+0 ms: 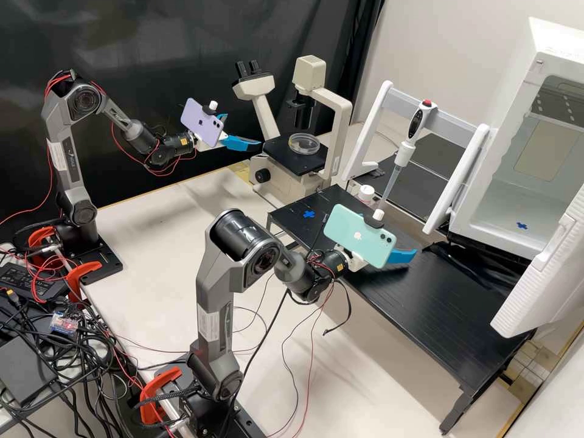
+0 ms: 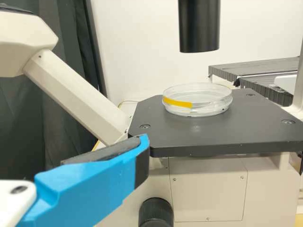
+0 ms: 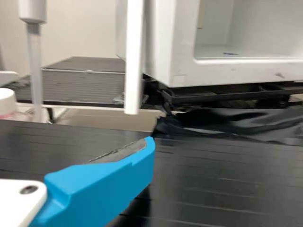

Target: Move the petri dish to the bench

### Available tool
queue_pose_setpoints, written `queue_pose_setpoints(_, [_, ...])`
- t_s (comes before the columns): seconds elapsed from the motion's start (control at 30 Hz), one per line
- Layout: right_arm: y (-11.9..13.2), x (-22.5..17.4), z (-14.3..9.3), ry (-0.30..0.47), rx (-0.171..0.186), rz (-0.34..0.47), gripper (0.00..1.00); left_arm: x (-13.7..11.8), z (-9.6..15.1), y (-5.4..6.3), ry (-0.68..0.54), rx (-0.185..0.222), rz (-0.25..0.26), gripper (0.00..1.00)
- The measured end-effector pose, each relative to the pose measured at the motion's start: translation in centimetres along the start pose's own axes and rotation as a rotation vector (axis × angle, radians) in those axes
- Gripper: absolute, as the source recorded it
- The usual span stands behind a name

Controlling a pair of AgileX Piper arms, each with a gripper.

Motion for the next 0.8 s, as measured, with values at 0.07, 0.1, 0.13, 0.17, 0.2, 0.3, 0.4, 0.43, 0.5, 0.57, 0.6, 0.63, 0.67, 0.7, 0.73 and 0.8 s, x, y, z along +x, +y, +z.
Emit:
queue_pose_setpoints(0.07, [-0.2, -0.3, -0.8, 0.037, -0.005, -0.016, 1.0, 0.0, 0.0, 0.0, 0.0, 0.0, 0.0, 1.0])
queue_pose_setpoints(0.1, [-0.4, -0.5, -1.0, 0.046, -0.007, -0.021, 1.0, 0.0, 0.0, 0.0, 0.0, 0.0, 0.0, 1.0])
queue_pose_setpoints(0.13, [-0.6, -0.7, -1.6, 0.076, -0.013, -0.033, 1.0, 0.0, 0.0, 0.0, 0.0, 0.0, 0.0, 1.0])
queue_pose_setpoints(0.17, [-0.9, -1.0, -2.2, 0.112, -0.019, -0.042, 1.0, 0.0, 0.0, 0.0, 0.0, 0.0, 0.0, 1.0])
queue_pose_setpoints(0.2, [-1.0, -1.1, -2.5, 0.129, -0.023, -0.046, 1.0, 0.0, 0.0, 0.0, 0.0, 0.0, 0.0, 1.0])
queue_pose_setpoints(0.3, [-1.5, -1.6, -4.1, 0.21, -0.045, -0.066, 1.0, 0.0, 0.0, 0.0, 0.0, 0.0, 0.0, 1.0])
queue_pose_setpoints(0.4, [-1.9, -2.1, -5.4, 0.272, -0.048, -0.074, 1.0, 0.0, 0.0, 0.0, 0.0, 0.0, 0.0, 1.0])
queue_pose_setpoints(0.43, [-2.1, -2.2, -5.9, 0.294, -0.047, -0.082, 1.0, 0.0, 0.0, 0.0, 0.0, 0.0, 0.0, 1.0])
queue_pose_setpoints(0.5, [-2.7, -2.5, -6.9, 0.339, -0.059, -0.097, 1.0, 0.0, 0.0, 0.0, 0.0, 0.0, 0.0, 1.0])
queue_pose_setpoints(0.57, [-3.2, -2.6, -7.8, 0.379, -0.082, -0.109, 1.0, 0.0, 0.0, 0.0, 0.0, 0.0, 0.0, 1.0])
queue_pose_setpoints(0.6, [-3.5, -2.7, -8.4, 0.404, -0.094, -0.118, 1.0, 0.0, 0.0, 0.0, 0.0, 0.0, 0.0, 1.0])
queue_pose_setpoints(0.63, [-3.8, -2.7, -9.1, 0.434, -0.106, -0.129, 1.0, 0.0, 0.0, 0.0, 0.0, 0.0, 0.0, 1.0])
queue_pose_setpoints(0.67, [-4.0, -2.8, -9.6, 0.456, -0.113, -0.135, 1.0, 0.0, 0.0, 0.0, 0.0, 0.0, 0.0, 1.0])
queue_pose_setpoints(0.7, [-4.2, -2.8, -10.1, 0.473, -0.122, -0.137, 1.0, 0.0, 0.0, 0.0, 0.0, 0.0, 0.0, 1.0])
queue_pose_setpoints(0.73, [-4.5, -2.7, -10.8, 0.497, -0.128, -0.141, 1.0, 0.0, 0.0, 0.0, 0.0, 0.0, 0.0, 1.0])
queue_pose_setpoints(0.8, [-4.9, -2.5, -11.6, 0.525, -0.131, -0.147, 1.0, 0.0, 0.0, 0.0, 0.0, 0.0, 0.0, 1.0])
